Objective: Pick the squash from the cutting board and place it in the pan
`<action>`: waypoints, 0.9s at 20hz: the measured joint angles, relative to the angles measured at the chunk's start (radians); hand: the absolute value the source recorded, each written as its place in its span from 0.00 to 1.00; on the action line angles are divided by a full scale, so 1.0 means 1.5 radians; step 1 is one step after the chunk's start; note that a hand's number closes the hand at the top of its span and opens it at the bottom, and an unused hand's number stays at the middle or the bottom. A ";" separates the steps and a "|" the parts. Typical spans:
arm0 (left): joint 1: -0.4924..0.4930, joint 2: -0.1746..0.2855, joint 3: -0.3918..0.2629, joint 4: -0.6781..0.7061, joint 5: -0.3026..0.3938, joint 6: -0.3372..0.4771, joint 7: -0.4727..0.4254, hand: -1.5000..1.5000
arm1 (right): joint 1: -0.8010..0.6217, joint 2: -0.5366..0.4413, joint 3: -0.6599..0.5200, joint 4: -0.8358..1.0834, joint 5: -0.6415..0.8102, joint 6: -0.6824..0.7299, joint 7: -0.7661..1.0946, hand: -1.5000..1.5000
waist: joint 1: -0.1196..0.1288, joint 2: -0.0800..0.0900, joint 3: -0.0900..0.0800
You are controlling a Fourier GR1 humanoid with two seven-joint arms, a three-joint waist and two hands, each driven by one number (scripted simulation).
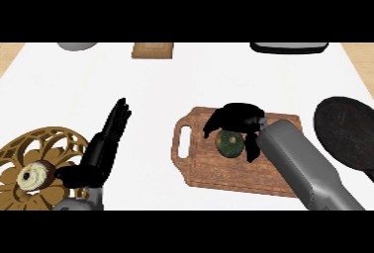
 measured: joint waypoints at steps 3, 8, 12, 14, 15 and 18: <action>-0.005 -0.003 0.003 0.003 -0.006 0.001 0.002 0.50 | -0.003 0.012 0.010 0.019 0.037 -0.048 -0.017 1.00 | 0.000 -0.004 -0.002; -0.006 -0.012 0.007 0.000 -0.007 -0.004 0.013 0.50 | -0.016 0.032 -0.002 0.054 0.072 -0.094 -0.048 1.00 | 0.001 -0.007 -0.003; -0.008 -0.008 0.020 0.003 -0.006 -0.012 0.011 0.50 | -0.022 0.036 -0.031 0.072 0.078 -0.127 -0.080 1.00 | 0.000 -0.006 -0.003; -0.003 -0.009 0.020 0.002 -0.008 -0.014 0.006 0.50 | -0.018 0.035 -0.048 0.059 0.073 -0.134 -0.084 1.00 | -0.002 -0.004 -0.003; 0.005 -0.009 0.019 -0.002 -0.009 -0.014 0.004 0.50 | -0.016 0.032 -0.062 0.050 0.064 -0.138 -0.086 1.00 | -0.003 -0.004 -0.003; 0.010 -0.012 0.017 -0.011 -0.014 -0.006 0.013 0.50 | 0.001 0.030 -0.103 0.014 0.040 -0.160 -0.066 1.00 | -0.009 -0.003 -0.001</action>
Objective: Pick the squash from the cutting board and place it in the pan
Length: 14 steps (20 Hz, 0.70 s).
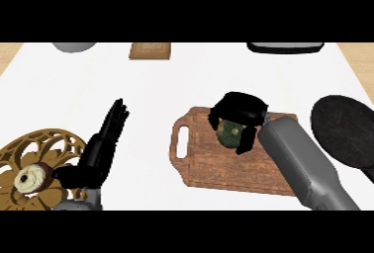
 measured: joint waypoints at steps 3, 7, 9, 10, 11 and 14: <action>0.010 0.001 0.007 -0.004 0.000 0.008 0.004 0.50 | 0.039 0.011 -0.058 -0.019 -0.011 -0.032 0.119 1.00 | -0.022 -0.006 0.001; 0.031 0.006 0.021 -0.005 0.000 0.019 0.001 0.50 | 0.094 0.011 -0.143 -0.045 -0.014 -0.097 0.295 1.00 | -0.061 -0.017 0.000; 0.038 0.006 0.026 -0.005 0.001 0.021 -0.002 0.50 | 0.117 0.020 -0.169 -0.083 -0.007 -0.138 0.371 1.00 | -0.071 -0.021 0.000; 0.044 0.005 0.026 -0.006 0.001 0.023 -0.003 0.50 | 0.124 0.027 -0.179 -0.109 -0.004 -0.157 0.406 1.00 | -0.071 -0.022 0.000; 0.043 0.006 0.028 -0.008 0.002 0.023 0.000 0.50 | 0.134 0.037 -0.186 -0.138 0.000 -0.173 0.438 1.00 | -0.073 -0.022 0.000; 0.050 0.011 0.031 -0.009 0.004 0.019 -0.004 0.50 | 0.168 0.070 -0.195 -0.238 0.012 -0.204 0.531 1.00 | -0.070 -0.022 -0.001</action>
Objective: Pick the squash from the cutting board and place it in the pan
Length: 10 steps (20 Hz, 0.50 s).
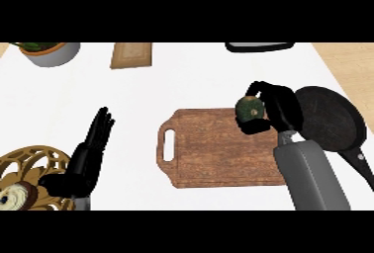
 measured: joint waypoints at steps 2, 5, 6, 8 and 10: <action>0.002 0.001 -0.001 -0.004 0.003 -0.006 0.001 0.50 | 0.033 0.020 0.002 -0.075 0.011 -0.010 0.058 1.00 | 0.006 0.003 0.000; -0.001 0.006 -0.003 -0.007 0.006 -0.016 -0.003 0.50 | 0.090 0.038 0.009 -0.193 0.008 -0.016 0.141 1.00 | 0.018 0.008 0.001; 0.000 0.005 -0.007 -0.016 0.006 -0.017 0.001 0.50 | 0.112 0.042 0.009 -0.233 0.009 -0.015 0.166 1.00 | 0.025 0.010 0.001; -0.018 0.003 -0.007 -0.017 0.004 -0.015 0.011 0.50 | 0.151 0.047 0.009 -0.314 0.004 -0.004 0.210 1.00 | 0.033 0.014 0.002; -0.027 0.004 -0.009 -0.028 0.004 -0.019 0.021 0.50 | 0.186 0.046 -0.003 -0.382 -0.005 0.007 0.236 1.00 | 0.044 0.018 0.002</action>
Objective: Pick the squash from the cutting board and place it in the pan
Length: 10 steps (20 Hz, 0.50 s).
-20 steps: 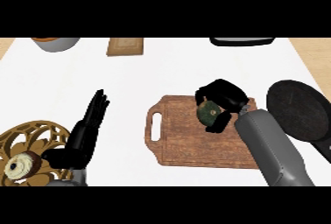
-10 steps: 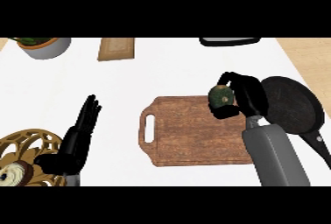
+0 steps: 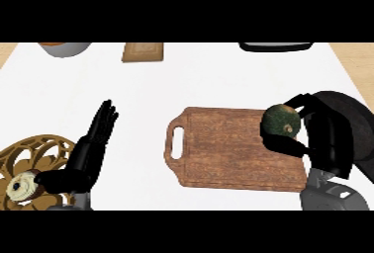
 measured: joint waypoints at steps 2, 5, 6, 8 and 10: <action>0.000 -0.005 -0.007 0.011 -0.007 -0.003 -0.010 0.50 | 0.028 -0.002 -0.021 -0.030 -0.012 -0.010 0.005 1.00 | 0.009 0.003 0.000; -0.004 -0.016 -0.018 0.006 -0.012 -0.003 -0.004 0.50 | 0.062 -0.027 -0.072 -0.034 -0.046 -0.041 -0.029 1.00 | 0.018 0.006 0.001; -0.008 -0.022 -0.020 0.019 -0.017 -0.001 -0.013 0.50 | 0.066 -0.036 -0.092 -0.016 -0.057 -0.060 -0.050 1.00 | 0.020 0.007 0.001; -0.017 -0.020 -0.015 0.023 -0.015 -0.005 -0.008 0.50 | 0.057 -0.062 -0.131 0.019 -0.067 -0.090 -0.080 1.00 | 0.023 0.009 0.001; -0.012 -0.022 -0.021 0.018 -0.018 -0.006 -0.010 0.50 | 0.048 -0.089 -0.165 0.062 -0.062 -0.126 -0.109 1.00 | 0.027 0.010 0.001</action>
